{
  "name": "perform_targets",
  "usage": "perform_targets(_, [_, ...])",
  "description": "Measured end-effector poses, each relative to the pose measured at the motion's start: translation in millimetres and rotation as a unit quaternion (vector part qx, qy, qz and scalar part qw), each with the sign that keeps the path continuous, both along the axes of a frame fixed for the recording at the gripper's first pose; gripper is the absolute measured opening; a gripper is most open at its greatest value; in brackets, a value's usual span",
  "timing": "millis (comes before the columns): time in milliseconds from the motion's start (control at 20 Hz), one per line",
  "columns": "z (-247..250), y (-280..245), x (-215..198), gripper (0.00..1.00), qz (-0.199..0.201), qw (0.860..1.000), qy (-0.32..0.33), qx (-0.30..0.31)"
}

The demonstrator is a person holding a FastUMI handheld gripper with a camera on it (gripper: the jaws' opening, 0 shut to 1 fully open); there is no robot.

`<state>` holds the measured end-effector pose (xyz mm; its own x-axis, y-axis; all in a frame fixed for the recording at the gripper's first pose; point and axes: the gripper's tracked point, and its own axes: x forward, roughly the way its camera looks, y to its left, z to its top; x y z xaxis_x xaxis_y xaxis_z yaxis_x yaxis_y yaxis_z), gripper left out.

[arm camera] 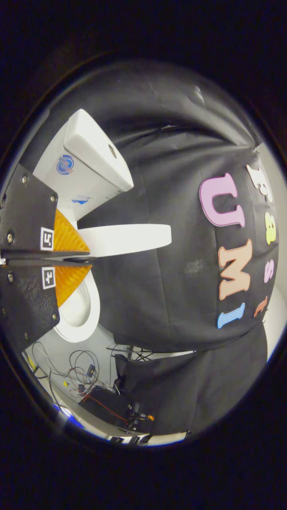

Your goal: Open the toilet lid.

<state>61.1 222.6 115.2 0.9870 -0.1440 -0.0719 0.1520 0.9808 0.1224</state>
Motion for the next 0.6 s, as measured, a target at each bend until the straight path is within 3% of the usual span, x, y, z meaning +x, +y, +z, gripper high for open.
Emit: perform_targets(600, [1.5,54.9,-0.6,0.01,0.026,0.999,0.004,-0.047])
